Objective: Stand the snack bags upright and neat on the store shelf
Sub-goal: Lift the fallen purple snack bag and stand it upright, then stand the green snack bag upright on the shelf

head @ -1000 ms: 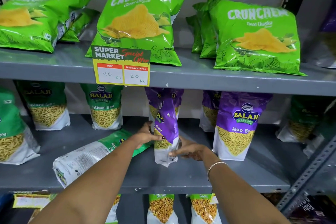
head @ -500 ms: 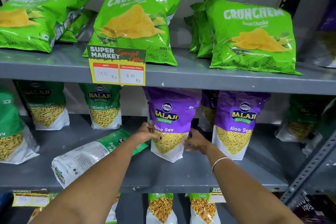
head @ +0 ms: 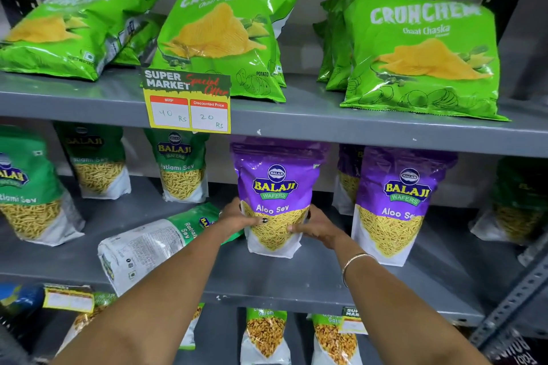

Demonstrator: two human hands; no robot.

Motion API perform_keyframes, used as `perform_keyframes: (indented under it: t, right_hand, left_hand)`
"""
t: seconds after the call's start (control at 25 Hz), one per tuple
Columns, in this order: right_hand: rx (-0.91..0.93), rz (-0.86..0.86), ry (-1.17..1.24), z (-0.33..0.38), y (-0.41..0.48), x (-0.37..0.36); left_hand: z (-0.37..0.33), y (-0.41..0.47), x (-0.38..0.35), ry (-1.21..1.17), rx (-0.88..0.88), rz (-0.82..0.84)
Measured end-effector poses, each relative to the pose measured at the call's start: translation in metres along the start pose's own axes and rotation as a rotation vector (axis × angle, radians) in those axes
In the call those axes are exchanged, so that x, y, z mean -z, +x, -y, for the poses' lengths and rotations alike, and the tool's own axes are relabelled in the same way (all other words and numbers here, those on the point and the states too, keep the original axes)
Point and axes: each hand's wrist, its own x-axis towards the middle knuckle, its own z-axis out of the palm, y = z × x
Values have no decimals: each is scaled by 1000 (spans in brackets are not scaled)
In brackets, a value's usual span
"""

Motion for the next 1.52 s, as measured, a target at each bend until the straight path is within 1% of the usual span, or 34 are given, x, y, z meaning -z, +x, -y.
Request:
perform_keyframes:
  t: [0.04,0.08,0.16,0.2,0.24,0.28,0.32,0.4,0.48,0.56,0.64,0.68,0.76,0.84,0.92,1.0,1.08,1.16,1.28,1.36,1.4,1.48,1.52]
  right_hand:
    - [-49,0,-28,3,-3,2]
    - [-146,6,-115,5,-6,5]
    - [-460,95,-365,-2,-6,10]
    - [-612,174,-420,-7,-2,10]
    - [-724,255,-404,-10,1,6]
    - [-781,310,-360,-13,5,-3]
    - [-794,339,-319,-11,6,-17]
    - [-770,321,-221,-6,13,-57]
    - [-703,215,-80,-7,25,-105]
    - [-652,7,135,-9,38,-154]
    - [-591,-196,335,-5,47,-201]
    - [-562,-271,450,-3,50,-217]
    - [-478,-383,678,2,54,-236]
    - [-416,-441,738,5,57,-243]
    - [-381,-486,720,8,54,-242]
    - [-338,-475,706,21,49,-241]
    - [-298,-467,650,44,46,-237]
    - [-232,-454,577,71,49,-229]
    - [-136,-465,473,105,62,-223]
    - [-58,-441,421,118,71,-225]
    - [-18,-444,401,121,78,-226]
    - [50,-454,366,121,87,-229]
    - [73,-454,356,117,93,-228]
  left_hand:
    - [3,3,1,37,12,-1]
    - [-1,-3,4,98,19,-5]
    - [-11,-28,17,249,32,14]
    - [-11,-33,30,318,42,5]
    - [-10,-36,43,404,33,-34]
    - [-6,-39,61,487,42,-74]
    - [1,-37,82,556,44,-97]
    - [25,-32,131,646,67,-68]
    - [48,-30,173,598,134,-42]
    - [64,-37,202,428,125,17]
    - [77,-42,222,226,152,132]
    - [82,-47,228,135,176,194]
    - [89,-44,238,33,197,292]
    - [93,-35,247,-45,287,405]
    - [90,-36,251,-22,353,479]
    - [80,-44,257,53,337,511]
    - [71,-47,264,57,291,529]
    - [62,-47,272,50,254,524]
    - [52,-41,277,44,191,432]
    - [52,-35,274,57,110,332]
    - [55,-32,269,78,43,263]
    - [67,-27,258,127,-95,83]
    - [72,-24,252,153,-124,-6]
